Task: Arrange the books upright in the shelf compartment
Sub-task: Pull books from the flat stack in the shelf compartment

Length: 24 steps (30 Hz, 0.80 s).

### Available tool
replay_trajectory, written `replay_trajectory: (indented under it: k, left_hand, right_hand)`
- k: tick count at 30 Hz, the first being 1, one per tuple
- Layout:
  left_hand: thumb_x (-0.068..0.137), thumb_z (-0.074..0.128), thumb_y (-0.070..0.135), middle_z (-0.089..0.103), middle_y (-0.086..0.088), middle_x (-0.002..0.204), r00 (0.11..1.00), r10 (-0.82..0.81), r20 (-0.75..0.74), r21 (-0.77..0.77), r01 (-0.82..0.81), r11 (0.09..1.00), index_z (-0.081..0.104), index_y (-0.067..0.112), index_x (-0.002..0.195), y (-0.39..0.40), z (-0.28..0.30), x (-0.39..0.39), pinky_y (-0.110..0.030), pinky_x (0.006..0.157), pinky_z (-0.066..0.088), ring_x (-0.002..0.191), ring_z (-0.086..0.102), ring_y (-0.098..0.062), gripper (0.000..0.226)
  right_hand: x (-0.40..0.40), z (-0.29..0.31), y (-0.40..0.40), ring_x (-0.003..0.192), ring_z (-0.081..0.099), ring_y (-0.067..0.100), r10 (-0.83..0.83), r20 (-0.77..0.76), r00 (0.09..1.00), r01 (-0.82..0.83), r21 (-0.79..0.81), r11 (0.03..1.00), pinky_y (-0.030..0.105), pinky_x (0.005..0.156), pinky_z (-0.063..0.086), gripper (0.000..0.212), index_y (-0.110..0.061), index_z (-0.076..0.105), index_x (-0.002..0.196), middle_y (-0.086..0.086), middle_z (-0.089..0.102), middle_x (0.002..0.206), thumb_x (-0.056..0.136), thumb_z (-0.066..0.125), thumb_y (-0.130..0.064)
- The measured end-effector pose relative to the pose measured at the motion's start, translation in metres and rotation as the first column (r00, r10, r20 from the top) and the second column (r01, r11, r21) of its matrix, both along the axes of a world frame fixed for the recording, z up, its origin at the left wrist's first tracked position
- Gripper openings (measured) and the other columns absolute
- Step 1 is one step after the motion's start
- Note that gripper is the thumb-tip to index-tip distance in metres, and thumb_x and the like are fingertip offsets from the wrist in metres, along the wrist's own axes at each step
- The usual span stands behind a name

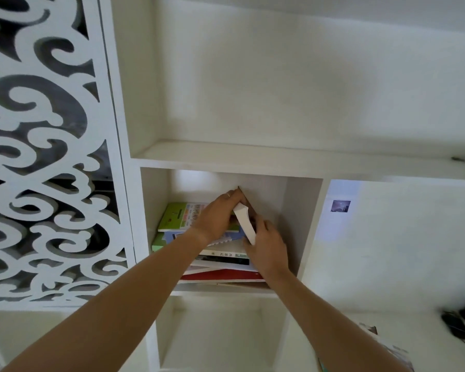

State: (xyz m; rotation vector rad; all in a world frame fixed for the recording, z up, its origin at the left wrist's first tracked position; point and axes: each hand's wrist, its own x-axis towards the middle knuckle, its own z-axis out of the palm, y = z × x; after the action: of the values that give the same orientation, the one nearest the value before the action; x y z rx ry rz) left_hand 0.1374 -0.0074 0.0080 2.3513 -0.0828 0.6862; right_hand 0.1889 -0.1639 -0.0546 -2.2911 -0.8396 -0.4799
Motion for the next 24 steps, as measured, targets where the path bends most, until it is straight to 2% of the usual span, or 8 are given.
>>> replay_trajectory:
  k: [2, 4, 6, 11, 13, 18, 21, 24]
  left_hand:
    - [0.099, 0.058, 0.032, 0.056, 0.003, 0.136, 0.998, 0.052, 0.020, -0.138, -0.049, 0.989, 0.053, 0.031, 0.136, -0.002, -0.003, -0.003, -0.047, 0.110, 0.046, 0.123, 0.058, -0.022, 0.037]
    - [0.094, 0.068, 0.015, 0.038, -0.008, 0.157, 0.969, 0.247, -0.021, -0.063, -0.248, 0.967, 0.032, 0.019, 0.155, 0.000, -0.010, -0.006, -0.040, 0.116, 0.038, 0.138, 0.044, -0.028, 0.070]
    - [0.092, 0.068, 0.006, 0.039, -0.015, 0.155, 0.936, 0.345, -0.068, -0.040, -0.348, 0.937, 0.027, 0.011, 0.156, 0.002, -0.016, -0.009, -0.039, 0.115, 0.036, 0.141, 0.041, -0.032, 0.076]
    - [0.089, 0.059, -0.002, 0.052, -0.013, 0.146, 0.915, 0.380, -0.132, -0.250, -0.402, 0.881, 0.035, 0.008, 0.151, -0.005, -0.027, -0.017, -0.032, 0.110, 0.038, 0.134, 0.048, -0.029, 0.068]
    - [0.091, 0.057, 0.007, 0.058, -0.011, 0.140, 0.921, 0.351, -0.172, -0.387, -0.390, 0.835, 0.039, 0.009, 0.150, -0.009, -0.026, -0.021, -0.042, 0.108, 0.046, 0.126, 0.056, -0.029, 0.061]
    - [0.091, 0.060, 0.032, 0.071, -0.003, 0.084, 0.994, 0.090, -0.059, -0.820, -0.099, 0.563, 0.058, 0.018, 0.107, -0.026, -0.007, -0.041, -0.034, 0.059, 0.058, 0.075, 0.071, -0.017, 0.021]
    - [0.081, 0.062, 0.008, 0.072, -0.009, 0.112, 0.999, 0.010, -0.031, -0.802, -0.031, 0.597, 0.061, 0.023, 0.116, -0.015, -0.006, -0.049, -0.055, 0.086, 0.060, 0.109, 0.069, -0.031, 0.038]
    - [0.078, 0.064, -0.006, 0.068, -0.014, 0.122, 1.000, -0.016, 0.008, -0.768, 0.016, 0.640, 0.057, 0.011, 0.133, -0.008, -0.007, -0.058, -0.050, 0.099, 0.055, 0.118, 0.064, -0.032, 0.058]
  right_hand:
    - [-0.003, -0.005, 0.003, 0.108, 0.068, 0.021, -0.023, -0.030, 0.999, 0.025, 0.070, 0.997, 0.043, 0.096, 0.060, 0.053, -0.021, 0.055, 0.141, 0.003, 0.066, 0.126, 0.093, 0.074, -0.031]
    - [-0.004, -0.006, 0.003, 0.106, 0.070, 0.021, -0.033, -0.047, 0.998, 0.040, 0.149, 0.988, 0.044, 0.097, 0.059, 0.049, -0.021, 0.059, 0.139, 0.001, 0.069, 0.122, 0.093, 0.073, -0.031]
    - [-0.005, -0.006, -0.001, 0.102, 0.071, 0.020, -0.031, -0.025, 0.999, 0.036, 0.224, 0.974, 0.045, 0.093, 0.061, 0.046, -0.020, 0.063, 0.136, 0.000, 0.072, 0.116, 0.092, 0.074, -0.029]
    - [-0.014, 0.006, -0.008, 0.094, 0.071, 0.017, 0.021, 0.083, 0.996, -0.043, 0.277, 0.960, 0.042, 0.085, 0.063, 0.046, -0.019, 0.067, 0.132, -0.001, 0.073, 0.108, 0.088, 0.079, -0.026]
    - [-0.026, 0.016, -0.012, 0.093, 0.070, 0.015, 0.094, 0.145, 0.985, -0.132, 0.283, 0.950, 0.038, 0.084, 0.063, 0.044, -0.020, 0.067, 0.131, -0.004, 0.073, 0.108, 0.089, 0.077, -0.028]
    - [-0.058, 0.048, -0.030, 0.083, 0.065, 0.008, 0.242, 0.343, 0.908, -0.337, 0.253, 0.907, 0.017, 0.073, 0.047, 0.041, -0.021, 0.069, 0.125, -0.010, 0.074, 0.099, 0.084, 0.075, -0.019]
    - [-0.058, 0.060, -0.036, 0.075, 0.066, 0.006, 0.255, 0.381, 0.889, -0.378, 0.294, 0.878, 0.021, 0.063, 0.054, 0.038, -0.022, 0.067, 0.121, -0.020, 0.066, 0.092, 0.085, 0.079, -0.018]
    - [-0.053, 0.070, -0.040, 0.083, 0.066, 0.006, 0.237, 0.417, 0.878, -0.376, 0.293, 0.879, 0.022, 0.069, 0.057, 0.042, -0.020, 0.060, 0.124, -0.013, 0.069, 0.101, 0.086, 0.078, -0.023]
